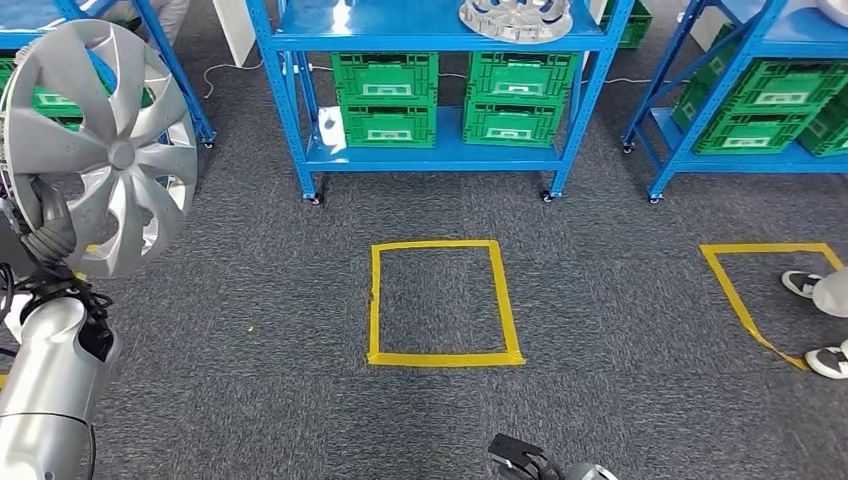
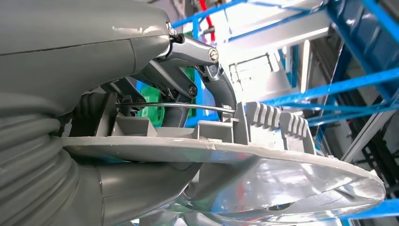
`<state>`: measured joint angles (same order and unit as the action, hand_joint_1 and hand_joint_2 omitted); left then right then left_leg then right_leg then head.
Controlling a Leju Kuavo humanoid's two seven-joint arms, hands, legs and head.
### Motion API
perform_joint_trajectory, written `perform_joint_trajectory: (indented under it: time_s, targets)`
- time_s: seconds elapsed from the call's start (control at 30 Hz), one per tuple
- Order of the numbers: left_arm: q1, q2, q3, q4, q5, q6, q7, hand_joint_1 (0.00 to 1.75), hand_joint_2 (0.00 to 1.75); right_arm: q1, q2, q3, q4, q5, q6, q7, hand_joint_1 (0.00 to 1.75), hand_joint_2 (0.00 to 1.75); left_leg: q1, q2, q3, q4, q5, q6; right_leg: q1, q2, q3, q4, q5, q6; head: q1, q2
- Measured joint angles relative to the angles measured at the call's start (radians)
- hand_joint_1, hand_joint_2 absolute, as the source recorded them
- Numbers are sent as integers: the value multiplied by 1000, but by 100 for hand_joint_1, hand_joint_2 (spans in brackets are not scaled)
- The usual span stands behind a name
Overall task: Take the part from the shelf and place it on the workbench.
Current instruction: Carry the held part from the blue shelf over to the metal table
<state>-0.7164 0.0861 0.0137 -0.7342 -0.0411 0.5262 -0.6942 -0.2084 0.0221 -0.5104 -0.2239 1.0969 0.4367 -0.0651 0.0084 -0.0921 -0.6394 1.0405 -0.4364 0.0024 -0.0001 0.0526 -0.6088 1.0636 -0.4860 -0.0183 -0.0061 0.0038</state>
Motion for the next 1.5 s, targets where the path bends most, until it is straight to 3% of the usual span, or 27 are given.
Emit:
perform_joint_trajectory:
  time_s: [0.07, 0.13, 0.17, 0.23, 0.3, 0.37, 0.4, 0.5, 0.57, 0.67, 0.73, 0.8, 0.83, 0.87, 0.9, 0.93, 0.97, 1.03, 1.1, 1.17, 1.2, 1.27, 1.33, 1.4, 1.43, 1.5]
  targets:
    - [-2, 2, 0, 0, -3, 3, 0, 175, 175, -3, 0, 0, 0, 0, 0, 5, 0, 0, 6, -15, -5, -4, 7, -12, 5, 10, 13, -28, 1, -2, 0, 0]
    - [-1, 6, 0, 0, -4, 6, 0, 175, 175, -6, 1, 0, 0, 1, 0, 13, 0, 0, 9, -31, -9, -10, 14, -25, 6, -10, 17, -37, 9, -8, 0, 0]
    - [-1, 10, 0, -1, -4, 7, 0, 175, 175, -8, 3, 1, -1, 1, 0, 16, 0, 0, 8, -23, -13, -6, 10, -31, 4, -20, 20, -43, 14, -14, 0, 0]
    - [-3, 14, 0, -1, -8, 7, 0, 175, 175, -11, 7, 1, -1, 1, -1, 18, 0, 0, 3, 27, -43, 55, -30, -40, -1, -42, 24, -55, 24, -25, -5, 0]
    - [-6, 15, -1, -1, -11, 7, 0, 175, 175, -10, 9, 1, -2, 1, -1, 19, 0, 0, 3, 77, -96, 181, -95, -49, 1, -63, 22, -55, 26, -29, -8, 0]
    - [-4, 15, -1, -2, -13, 8, 0, 175, 175, -7, 12, 1, -2, 0, -1, 21, 0, 0, 6, 88, -128, 264, -121, -54, 1, -85, 20, -54, 25, -29, -8, 0]
    - [-3, 15, -1, -2, -14, 9, 0, 175, 175, -7, 14, 1, -2, -1, -1, 21, 0, 0, 7, 90, -115, 249, -107, -55, 1, -96, 19, -52, 25, -29, -8, 0]
    - [-5, 15, -1, -14, -23, 18, 0, 175, 175, -10, 22, 1, -2, -7, -1, 20, 0, 0, 3, 123, -1, 52, -29, -48, 3, -126, 18, -46, 21, -22, -8, 0]
    - [-13, 13, -1, -21, -27, 23, 0, 175, 175, -13, 24, 1, -2, -10, -1, 21, 0, 0, -3, 141, 33, -15, -17, -36, 6, -142, 17, -43, 18, -12, -7, 0]
    - [-23, 17, -2, -24, -28, 27, 0, 175, 175, -23, 27, 3, -3, -10, 0, 27, 0, 0, -4, 120, 28, -19, -10, -16, 7, -158, 17, -42, 18, 4, -7, 0]
    - [-33, 19, -2, -25, -31, 27, 0, 175, 175, -31, 28, 6, -3, -11, 0, 35, 0, 0, 1, 105, 25, -25, -2, -3, 3, -125, 2, -9, -9, 16, -7, 0]
    - [-46, 17, -4, -23, -38, 28, 0, 175, 175, -33, 27, 8, -3, -14, 0, 39, 0, 0, 3, 88, 20, -26, 4, 7, -2, -76, -48, 104, -72, 25, -6, 0]
    - [-50, 16, -5, -22, -41, 29, 0, 175, 175, -33, 27, 8, -3, -16, 0, 40, 0, 0, 2, 77, 16, -25, 6, 9, -2, -64, -81, 176, -102, 27, -5, 0]
    - [-52, 15, -6, -21, -43, 30, 0, 175, 175, -32, 27, 8, -3, -17, 0, 40, 0, 0, 2, 65, 13, -24, 7, 9, -3, -58, -106, 230, -119, 27, -5, 0]
    - [-53, 15, -7, -20, -46, 32, 0, 175, 175, -31, 27, 8, -3, -17, 0, 40, 0, 0, 2, 53, 11, -22, 8, 9, -3, -55, -116, 251, -117, 27, -5, 0]
    - [-53, 15, -7, -19, -48, 33, 0, 175, 175, -30, 27, 8, -3, -17, 0, 39, 0, 0, 2, 41, 9, -20, 9, 8, -3, -53, -106, 229, -96, 25, -5, 0]
    - [-53, 14, -8, -18, -50, 36, 0, 175, 175, -30, 27, 9, -3, -18, 0, 39, 0, 0, 2, 29, 7, -17, 10, 7, -4, -46, -77, 170, -61, 22, -5, 0]
    - [-56, 11, -10, -18, -56, 40, 0, 175, 175, -31, 27, 9, -3, -20, 0, 37, 0, 0, 2, 6, 1, -12, 12, 1, -6, -10, -10, 32, -10, 13, -6, 0]
    - [-61, 9, -13, -16, -60, 44, 0, 175, 175, -28, 26, 9, -3, -22, 0, 37, 0, 0, 5, -15, -7, -11, 18, -10, -4, 8, 17, -30, 0, 8, -6, 0]
    - [-63, 9, -16, -14, -68, 53, 0, 175, 175, -24, 27, 9, -3, -25, 0, 38, 0, 0, 8, -33, -13, -16, 25, -25, -2, -12, 20, -37, 5, 2, -6, 0]
    - [-64, 12, -19, -12, -74, 58, 0, 175, 175, -23, 29, 9, -3, -27, 0, 39, 0, 0, 7, -25, -18, -14, 23, -30, -4, -23, 24, -42, 9, -5, -6, 0]
    - [-70, 17, -26, -8, -84, 63, 0, 175, 175, -23, 32, 9, -3, -33, 0, 43, 0, 0, 4, 23, -46, 42, -13, -37, -8, -45, 30, -53, 17, -17, -11, 0]
    - [-79, 17, -35, -1, -91, 63, 0, 175, 175, -21, 32, 9, -3, -37, -1, 49, 0, 0, 5, 71, -101, 167, -75, -44, -7, -66, 29, -53, 19, -22, -15, 0]
    - [-83, 17, -44, 8, -99, 64, 0, 175, 175, -17, 34, 8, -3, -41, -1, 51, 0, 0, 9, 85, -137, 253, -99, -51, -8, -88, 29, -52, 17, -21, -15, 0]
    - [-84, 17, -48, 12, -103, 65, 0, 175, 175, -16, 35, 8, -3, -43, -1, 49, 0, 0, 11, 89, -129, 244, -84, -54, -10, -99, 29, -50, 16, -20, -15, 0]
    - [-88, 18, -54, 18, -111, 71, 0, 175, 175, -16, 41, 8, -3, -46, -1, 47, 0, 0, 14, 115, -66, 125, -28, -58, -12, -118, 28, -42, 9, -12, -15, 0]
